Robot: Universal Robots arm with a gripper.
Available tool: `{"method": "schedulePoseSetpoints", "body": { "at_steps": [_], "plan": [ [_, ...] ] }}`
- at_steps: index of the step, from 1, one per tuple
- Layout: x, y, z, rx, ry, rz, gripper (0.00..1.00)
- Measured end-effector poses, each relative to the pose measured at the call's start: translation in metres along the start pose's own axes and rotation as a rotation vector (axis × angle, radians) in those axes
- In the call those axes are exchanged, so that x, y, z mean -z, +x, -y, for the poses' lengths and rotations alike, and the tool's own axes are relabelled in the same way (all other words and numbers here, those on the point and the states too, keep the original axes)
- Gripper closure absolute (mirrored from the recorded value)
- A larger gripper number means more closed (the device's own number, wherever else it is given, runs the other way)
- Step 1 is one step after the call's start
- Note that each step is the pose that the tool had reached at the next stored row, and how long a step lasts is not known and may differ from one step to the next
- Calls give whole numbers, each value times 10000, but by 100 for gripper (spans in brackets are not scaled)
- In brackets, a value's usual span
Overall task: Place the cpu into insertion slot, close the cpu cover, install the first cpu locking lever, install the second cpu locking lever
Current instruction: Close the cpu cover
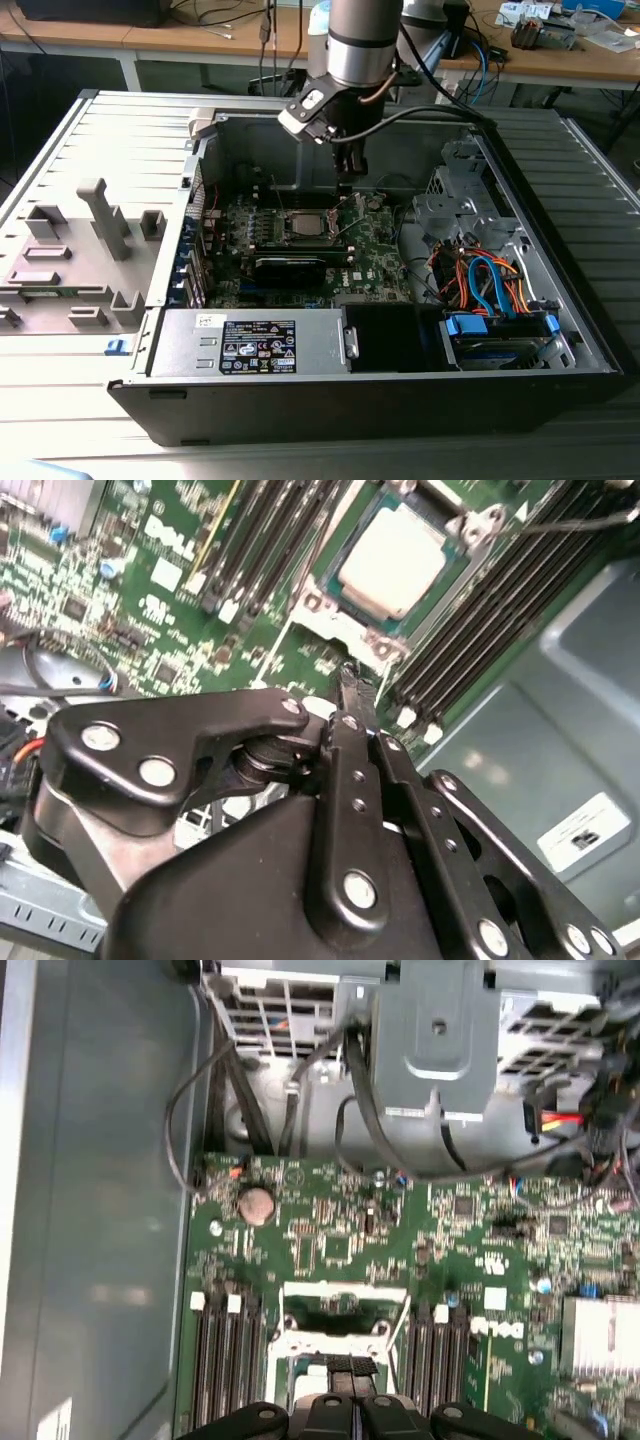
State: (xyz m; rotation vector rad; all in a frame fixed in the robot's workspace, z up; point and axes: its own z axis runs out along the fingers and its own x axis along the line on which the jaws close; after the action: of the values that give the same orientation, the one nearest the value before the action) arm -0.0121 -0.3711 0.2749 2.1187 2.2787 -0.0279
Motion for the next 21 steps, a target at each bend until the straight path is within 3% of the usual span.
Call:
{"method": "schedulePoseSetpoints", "body": {
  "at_steps": [5,6,12,16,21],
  "plan": [
    [-12,-12,-175,51,57,-2,89],
    [-16,-18,-246,64,83,-4,89],
    [-46,-32,-478,151,159,-14,89],
    [-117,-35,-536,174,190,-13,89],
    [-170,-34,-547,326,188,-13,89]
  ]
}}
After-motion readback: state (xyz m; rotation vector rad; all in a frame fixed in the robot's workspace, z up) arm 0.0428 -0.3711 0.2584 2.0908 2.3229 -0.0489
